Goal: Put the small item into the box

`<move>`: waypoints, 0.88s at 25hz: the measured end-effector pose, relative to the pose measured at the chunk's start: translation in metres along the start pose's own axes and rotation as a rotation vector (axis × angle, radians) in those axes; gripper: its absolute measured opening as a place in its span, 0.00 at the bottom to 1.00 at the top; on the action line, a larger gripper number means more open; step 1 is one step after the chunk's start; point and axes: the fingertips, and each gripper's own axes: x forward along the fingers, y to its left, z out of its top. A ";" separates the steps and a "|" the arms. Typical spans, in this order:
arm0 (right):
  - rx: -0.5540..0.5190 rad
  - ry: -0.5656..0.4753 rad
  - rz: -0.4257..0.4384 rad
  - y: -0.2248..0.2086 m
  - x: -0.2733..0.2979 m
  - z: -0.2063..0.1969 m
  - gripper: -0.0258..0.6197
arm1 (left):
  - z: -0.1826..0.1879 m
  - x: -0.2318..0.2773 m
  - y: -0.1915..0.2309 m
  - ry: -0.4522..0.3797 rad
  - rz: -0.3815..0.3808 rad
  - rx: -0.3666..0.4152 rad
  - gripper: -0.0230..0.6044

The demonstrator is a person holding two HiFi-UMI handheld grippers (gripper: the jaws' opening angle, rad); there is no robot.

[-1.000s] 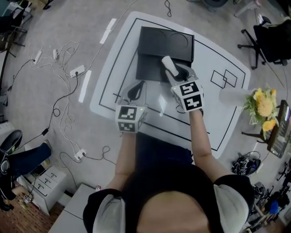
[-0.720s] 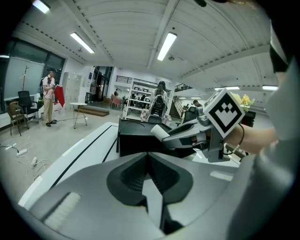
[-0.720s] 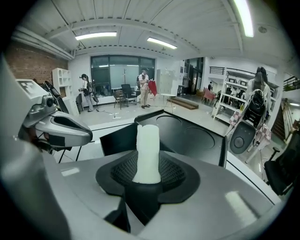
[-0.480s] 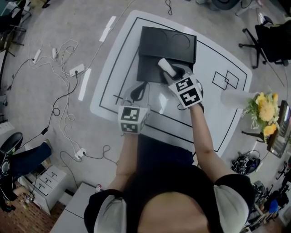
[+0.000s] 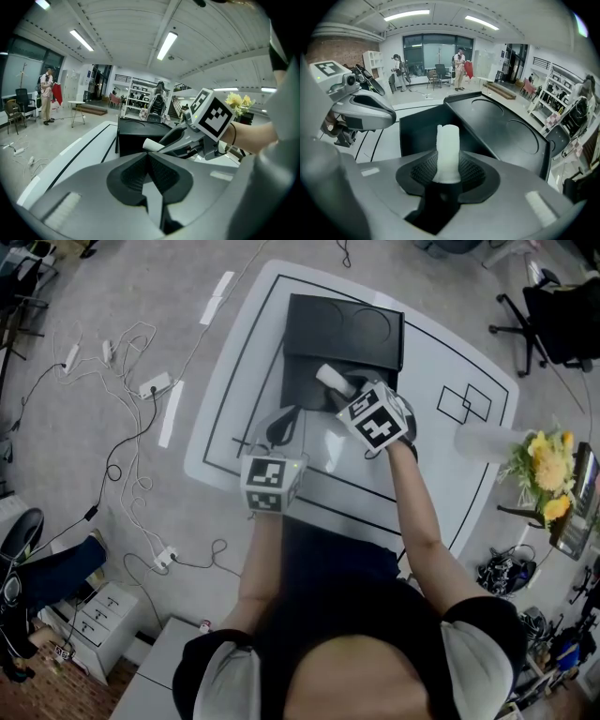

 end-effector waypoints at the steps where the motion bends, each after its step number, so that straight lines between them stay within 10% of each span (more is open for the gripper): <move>1: -0.002 0.008 0.006 -0.001 0.001 0.000 0.25 | -0.001 0.000 0.000 0.007 0.000 0.001 0.05; 22: -0.009 0.113 0.060 -0.001 0.020 -0.012 0.25 | -0.001 0.000 0.004 0.011 0.001 0.000 0.05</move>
